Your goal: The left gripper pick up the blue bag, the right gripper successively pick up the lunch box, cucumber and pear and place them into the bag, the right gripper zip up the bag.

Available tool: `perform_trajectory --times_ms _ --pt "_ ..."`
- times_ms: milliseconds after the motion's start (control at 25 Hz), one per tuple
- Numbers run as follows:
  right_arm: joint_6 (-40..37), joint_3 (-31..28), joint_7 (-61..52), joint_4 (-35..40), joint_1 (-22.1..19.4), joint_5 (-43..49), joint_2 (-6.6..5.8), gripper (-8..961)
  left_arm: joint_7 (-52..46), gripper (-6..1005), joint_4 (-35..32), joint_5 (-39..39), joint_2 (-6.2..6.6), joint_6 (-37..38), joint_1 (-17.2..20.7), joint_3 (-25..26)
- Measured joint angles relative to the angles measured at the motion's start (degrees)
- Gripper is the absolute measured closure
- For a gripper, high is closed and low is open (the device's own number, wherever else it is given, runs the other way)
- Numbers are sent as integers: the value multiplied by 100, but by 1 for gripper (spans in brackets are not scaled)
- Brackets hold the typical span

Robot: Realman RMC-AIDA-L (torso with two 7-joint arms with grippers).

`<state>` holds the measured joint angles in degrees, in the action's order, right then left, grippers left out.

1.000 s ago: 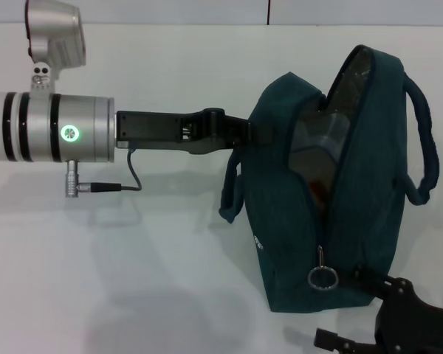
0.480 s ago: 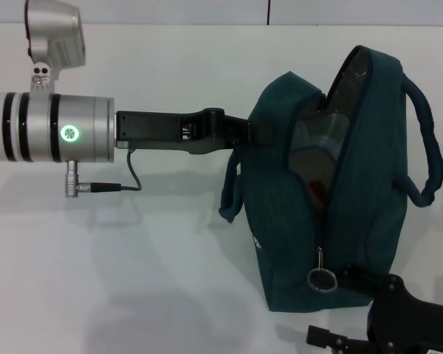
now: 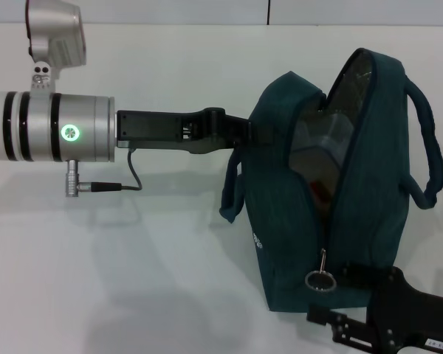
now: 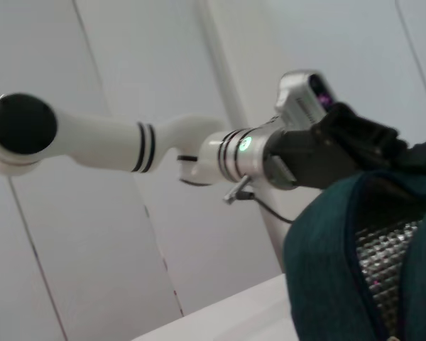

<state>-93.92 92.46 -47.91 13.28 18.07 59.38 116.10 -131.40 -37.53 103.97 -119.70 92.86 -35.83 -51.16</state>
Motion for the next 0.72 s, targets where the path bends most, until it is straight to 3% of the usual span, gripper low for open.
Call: perform_trajectory --times_ms 200,640,720 --pt "102 -1 -36 -9 -6 -28 0 498 0 947 0 0 0 3 2 -49" --pt "137 0 -43 -56 -15 -33 -5 730 0 947 0 0 0 0 -3 -53" --pt "141 0 -54 -61 -17 -33 -6 851 0 947 0 0 0 0 -3 -53"
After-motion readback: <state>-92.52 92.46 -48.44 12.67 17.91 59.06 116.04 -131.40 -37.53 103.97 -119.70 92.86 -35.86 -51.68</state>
